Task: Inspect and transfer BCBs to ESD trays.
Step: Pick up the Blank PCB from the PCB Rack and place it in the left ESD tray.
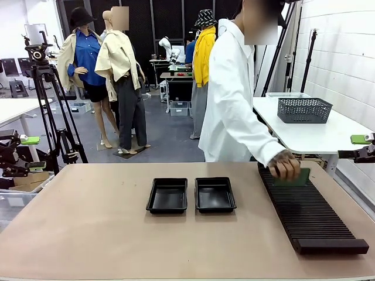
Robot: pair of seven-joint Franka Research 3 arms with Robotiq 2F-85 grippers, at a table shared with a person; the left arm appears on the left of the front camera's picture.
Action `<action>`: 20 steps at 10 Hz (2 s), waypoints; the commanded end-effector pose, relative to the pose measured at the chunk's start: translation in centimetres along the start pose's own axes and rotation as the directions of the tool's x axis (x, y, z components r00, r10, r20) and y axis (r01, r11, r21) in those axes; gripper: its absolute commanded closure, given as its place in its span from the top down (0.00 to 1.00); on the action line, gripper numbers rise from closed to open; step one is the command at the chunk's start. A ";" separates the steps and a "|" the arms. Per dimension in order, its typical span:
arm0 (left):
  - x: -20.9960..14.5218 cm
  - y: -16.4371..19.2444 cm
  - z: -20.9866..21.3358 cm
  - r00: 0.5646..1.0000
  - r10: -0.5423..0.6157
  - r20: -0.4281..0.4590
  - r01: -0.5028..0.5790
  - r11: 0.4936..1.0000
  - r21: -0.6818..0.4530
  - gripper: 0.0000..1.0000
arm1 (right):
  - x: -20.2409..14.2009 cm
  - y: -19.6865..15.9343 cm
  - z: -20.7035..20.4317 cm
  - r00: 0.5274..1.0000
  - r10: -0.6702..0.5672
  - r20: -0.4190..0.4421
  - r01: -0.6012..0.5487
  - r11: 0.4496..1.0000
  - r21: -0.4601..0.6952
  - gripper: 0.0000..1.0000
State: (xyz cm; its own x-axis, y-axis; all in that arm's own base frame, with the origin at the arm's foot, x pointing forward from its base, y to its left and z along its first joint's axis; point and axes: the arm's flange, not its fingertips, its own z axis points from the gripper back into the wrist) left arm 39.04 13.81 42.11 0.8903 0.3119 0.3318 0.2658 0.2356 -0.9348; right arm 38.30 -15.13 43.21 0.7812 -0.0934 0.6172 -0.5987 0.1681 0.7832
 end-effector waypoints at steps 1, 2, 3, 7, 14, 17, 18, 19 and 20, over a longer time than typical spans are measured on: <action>-0.1 -0.2 0.2 1.000 0.018 0.003 -0.018 1.000 -0.016 1.00 | -0.1 0.0 -0.1 1.000 -0.005 0.004 0.005 1.000 0.012 1.00; -0.1 -0.2 0.2 1.000 0.018 0.003 -0.018 1.000 -0.016 1.00 | -0.1 0.0 -0.1 1.000 -0.005 0.004 0.005 1.000 0.012 1.00; -0.1 -0.2 0.2 1.000 0.018 0.003 -0.018 1.000 -0.016 1.00 | -0.1 0.0 -0.1 1.000 -0.005 0.004 0.005 1.000 0.012 1.00; -0.1 -0.2 0.2 1.000 0.018 0.003 -0.018 1.000 -0.016 1.00 | -0.1 0.0 -0.1 1.000 -0.005 0.004 0.005 1.000 0.012 1.00; -0.1 -0.2 0.2 1.000 0.018 0.003 -0.018 1.000 -0.016 1.00 | -0.1 0.0 -0.1 1.000 -0.005 0.004 0.005 1.000 0.012 1.00; -0.1 -0.2 0.2 1.000 0.018 0.003 -0.018 1.000 -0.016 1.00 | -0.1 0.0 -0.1 1.000 -0.005 0.004 0.005 1.000 0.012 1.00; -0.1 -0.2 0.2 1.000 0.018 0.003 -0.018 1.000 -0.016 1.00 | -0.1 0.0 -0.1 1.000 -0.005 0.004 0.005 1.000 0.012 1.00; -0.1 -0.2 0.2 1.000 0.018 0.003 -0.018 1.000 -0.016 1.00 | -0.1 0.0 -0.1 1.000 -0.005 0.004 0.005 1.000 0.012 1.00; -0.1 -0.2 0.2 1.000 0.018 0.003 -0.018 1.000 -0.016 1.00 | -0.1 0.0 -0.1 1.000 -0.005 0.004 0.005 1.000 0.012 1.00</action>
State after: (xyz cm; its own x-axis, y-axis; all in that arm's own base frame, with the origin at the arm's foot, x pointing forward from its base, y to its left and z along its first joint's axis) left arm 39.04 13.80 42.11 0.8904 0.3118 0.3317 0.2658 0.2355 -0.9348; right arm 38.30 -15.12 43.21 0.7812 -0.0933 0.6172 -0.5987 0.1681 0.7832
